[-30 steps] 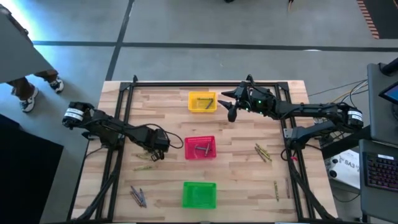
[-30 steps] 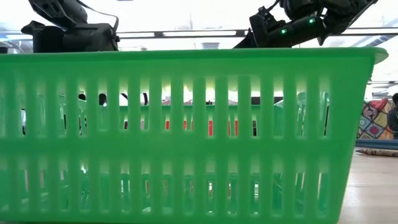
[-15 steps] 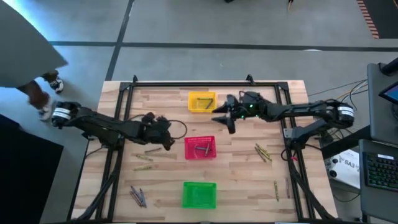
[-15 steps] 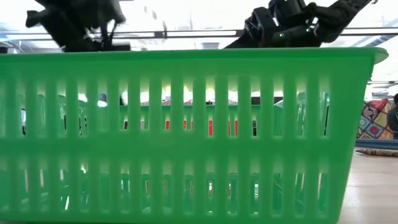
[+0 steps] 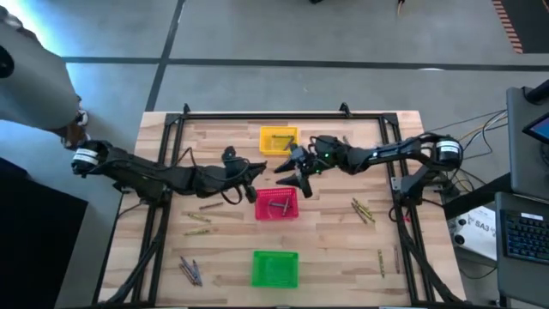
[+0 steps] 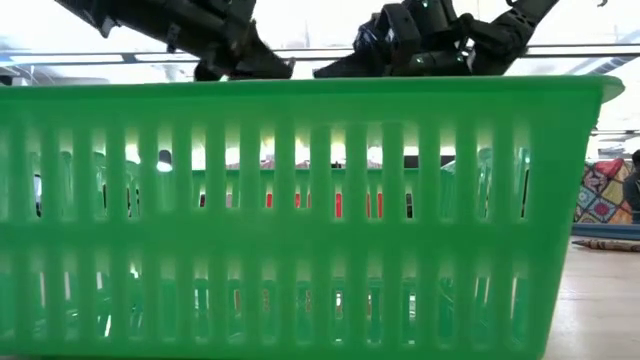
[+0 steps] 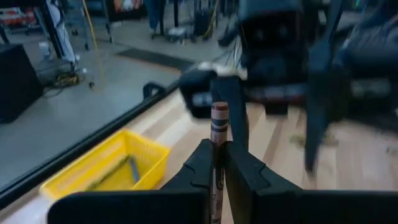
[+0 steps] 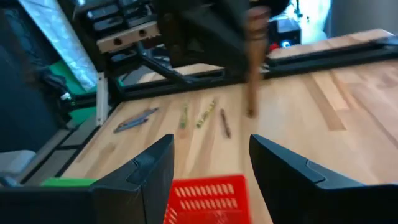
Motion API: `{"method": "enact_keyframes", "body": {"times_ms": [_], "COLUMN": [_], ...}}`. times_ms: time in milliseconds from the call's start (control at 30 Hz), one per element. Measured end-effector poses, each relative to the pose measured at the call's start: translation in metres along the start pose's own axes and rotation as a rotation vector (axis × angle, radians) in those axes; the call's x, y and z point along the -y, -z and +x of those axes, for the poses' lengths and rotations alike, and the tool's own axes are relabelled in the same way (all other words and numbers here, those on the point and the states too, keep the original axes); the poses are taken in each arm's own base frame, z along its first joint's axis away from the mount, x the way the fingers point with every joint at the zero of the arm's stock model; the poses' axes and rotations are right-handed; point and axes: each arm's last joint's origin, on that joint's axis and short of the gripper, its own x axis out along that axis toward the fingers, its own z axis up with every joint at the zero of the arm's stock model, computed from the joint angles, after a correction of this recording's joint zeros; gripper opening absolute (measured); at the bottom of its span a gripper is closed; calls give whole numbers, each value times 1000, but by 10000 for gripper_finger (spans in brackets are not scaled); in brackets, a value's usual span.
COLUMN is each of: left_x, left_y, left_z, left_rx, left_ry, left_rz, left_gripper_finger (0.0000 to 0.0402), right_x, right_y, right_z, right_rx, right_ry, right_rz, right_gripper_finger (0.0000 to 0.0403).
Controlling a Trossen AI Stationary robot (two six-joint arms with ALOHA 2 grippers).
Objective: Sort crayons
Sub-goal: Put the brown crayon into the green bin
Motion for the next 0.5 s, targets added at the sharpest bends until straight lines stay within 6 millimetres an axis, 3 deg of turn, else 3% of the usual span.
{"method": "enact_keyframes", "body": {"times_ms": [367,500], "left_x": [17,18], "left_y": [-3,1], "left_z": [17,20], "left_rx": [195,188], "left_ry": [169,169], "left_rz": [-109,-120], "left_gripper_finger": [1,1], "right_x": [-10,-11], "right_y": [-10,-9], "right_z": [10,11], "right_rx": [33,30], "right_ry": [12,12], "right_rz": [-29,-17], "right_gripper_finger": [196,164]}}
